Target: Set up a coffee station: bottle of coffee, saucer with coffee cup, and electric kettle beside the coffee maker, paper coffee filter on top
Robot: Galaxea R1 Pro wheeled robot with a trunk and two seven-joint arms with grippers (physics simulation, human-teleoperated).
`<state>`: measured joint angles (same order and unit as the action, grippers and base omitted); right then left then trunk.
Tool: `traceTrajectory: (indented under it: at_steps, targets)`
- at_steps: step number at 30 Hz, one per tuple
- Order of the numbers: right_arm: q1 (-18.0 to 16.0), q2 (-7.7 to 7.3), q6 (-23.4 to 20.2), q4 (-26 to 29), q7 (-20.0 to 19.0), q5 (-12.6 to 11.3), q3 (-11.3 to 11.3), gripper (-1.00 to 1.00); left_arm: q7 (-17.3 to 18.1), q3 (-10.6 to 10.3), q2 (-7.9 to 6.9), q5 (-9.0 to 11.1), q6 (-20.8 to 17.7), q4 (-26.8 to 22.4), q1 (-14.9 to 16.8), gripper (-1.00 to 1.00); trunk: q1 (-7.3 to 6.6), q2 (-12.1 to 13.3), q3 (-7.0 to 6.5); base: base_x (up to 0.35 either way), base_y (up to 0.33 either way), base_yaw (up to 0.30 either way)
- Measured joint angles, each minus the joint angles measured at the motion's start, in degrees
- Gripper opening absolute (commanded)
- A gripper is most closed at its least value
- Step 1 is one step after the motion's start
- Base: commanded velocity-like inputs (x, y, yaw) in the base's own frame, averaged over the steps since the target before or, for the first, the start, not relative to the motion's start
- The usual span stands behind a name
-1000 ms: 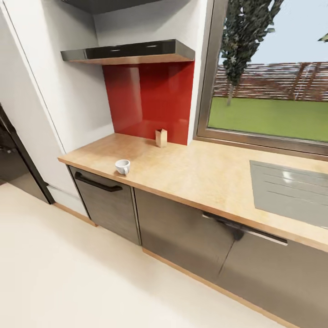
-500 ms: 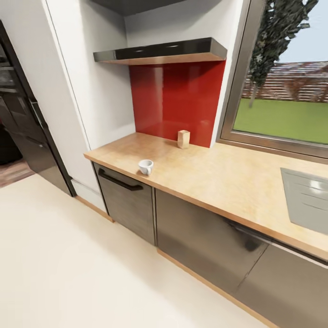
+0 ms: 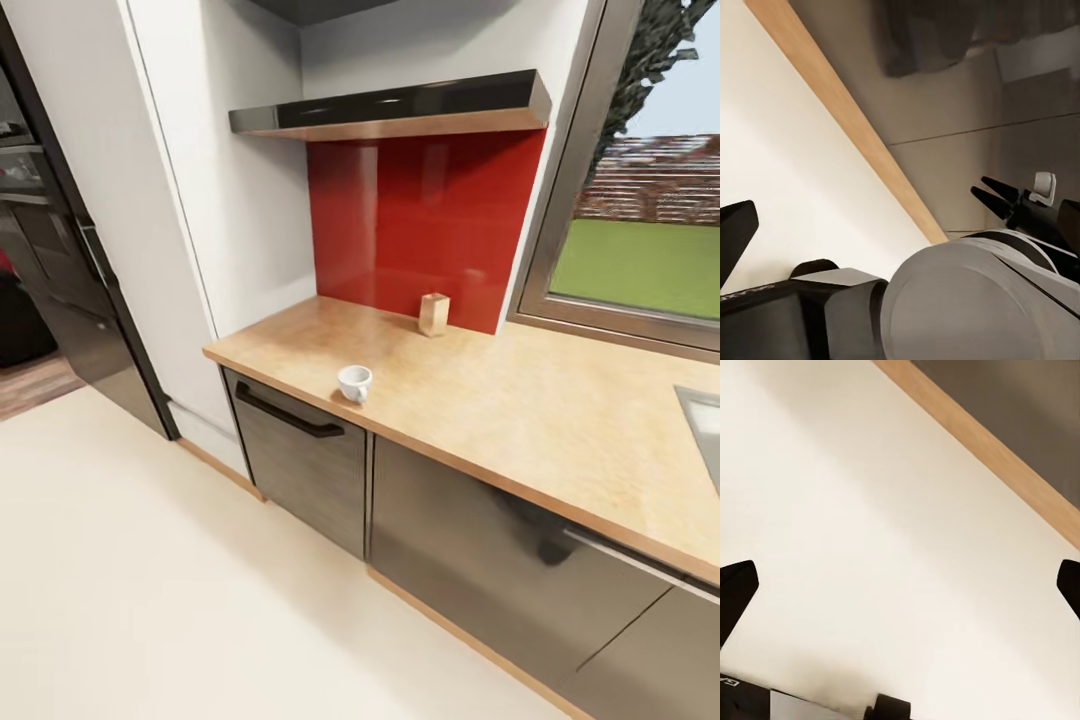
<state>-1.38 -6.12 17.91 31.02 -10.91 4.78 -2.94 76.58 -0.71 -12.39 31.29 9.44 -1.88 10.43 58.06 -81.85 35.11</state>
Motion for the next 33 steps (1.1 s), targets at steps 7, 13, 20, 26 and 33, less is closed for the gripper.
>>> traceTrajectory:
  at_steps: [7,13,20,26,33]
  targets:
    - [0.0,0.02,0.0,0.0,-0.3,-0.1,0.0,1.00,0.0,0.0,0.00,0.0,0.0,0.0,0.0,1.00,0.01,0.0,0.00,0.080,0.167,0.000]
    - [0.0,0.14,0.0,0.5,-0.3,-0.1,-2.7,1.00,-0.1,0.1,-0.07,0.0,-0.1,0.0,0.0,1.00,0.01,0.0,0.00,0.014,0.031,0.000]
    - [0.0,0.69,-0.2,9.0,-0.3,-0.3,-8.0,1.00,-0.1,3.1,-1.90,0.3,-0.1,0.1,0.0,1.00,0.01,0.0,0.00,0.002,0.006,0.000]
    - [0.0,4.32,-5.3,16.6,-0.3,-0.3,-9.2,1.00,-0.1,5.4,-3.50,0.5,-0.2,0.2,0.0,1.00,0.01,0.0,0.00,0.000,0.000,0.000]
    - [-0.2,9.29,-26.8,40.6,0.0,-0.6,-18.0,1.00,-0.2,6.9,-5.99,0.5,-0.3,0.4,0.0,1.00,0.01,0.0,0.00,0.000,0.000,0.000]
